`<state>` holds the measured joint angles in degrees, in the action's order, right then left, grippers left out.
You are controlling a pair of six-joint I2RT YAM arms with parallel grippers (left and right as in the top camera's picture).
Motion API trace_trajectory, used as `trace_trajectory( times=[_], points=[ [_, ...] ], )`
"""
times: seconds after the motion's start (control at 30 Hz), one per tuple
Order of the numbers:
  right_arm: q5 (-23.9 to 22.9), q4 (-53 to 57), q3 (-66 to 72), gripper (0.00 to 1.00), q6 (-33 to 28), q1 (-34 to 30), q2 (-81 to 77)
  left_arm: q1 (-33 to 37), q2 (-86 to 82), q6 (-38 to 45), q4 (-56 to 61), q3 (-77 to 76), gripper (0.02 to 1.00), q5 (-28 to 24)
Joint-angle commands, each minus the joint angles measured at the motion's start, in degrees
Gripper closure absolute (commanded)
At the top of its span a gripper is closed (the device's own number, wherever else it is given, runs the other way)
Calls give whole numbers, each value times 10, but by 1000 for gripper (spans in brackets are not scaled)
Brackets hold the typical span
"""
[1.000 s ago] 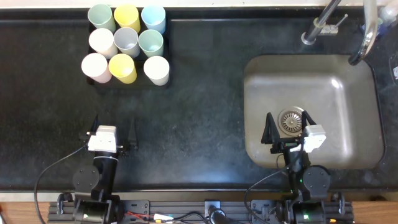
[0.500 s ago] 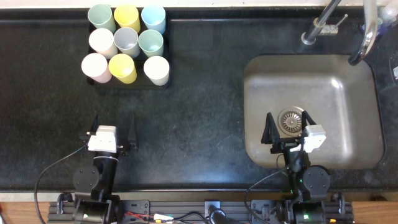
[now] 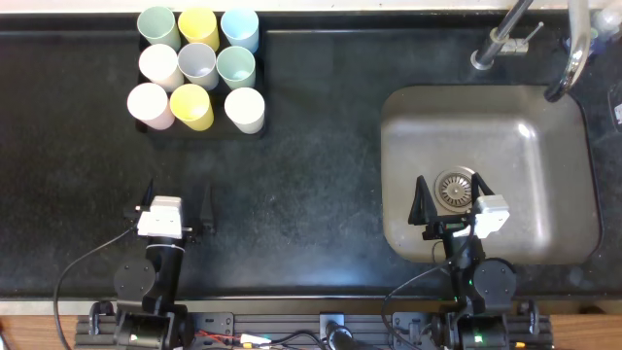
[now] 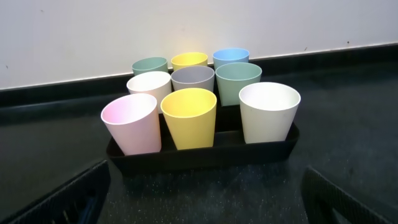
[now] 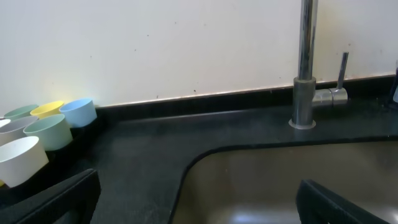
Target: Store Cups
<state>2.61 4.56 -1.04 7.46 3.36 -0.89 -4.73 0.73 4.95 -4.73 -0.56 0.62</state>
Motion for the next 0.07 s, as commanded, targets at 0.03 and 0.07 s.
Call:
trace_trajectory(
  times=[0.03, 0.07],
  points=[
    [4, -3, 8, 3, 3, -5, 7, 3, -6, 12, -1, 1, 20, -6],
    [3, -3, 8, 5, 3, -5, 7, 3, -6, 12, -1, 1, 20, -6]
  ],
)
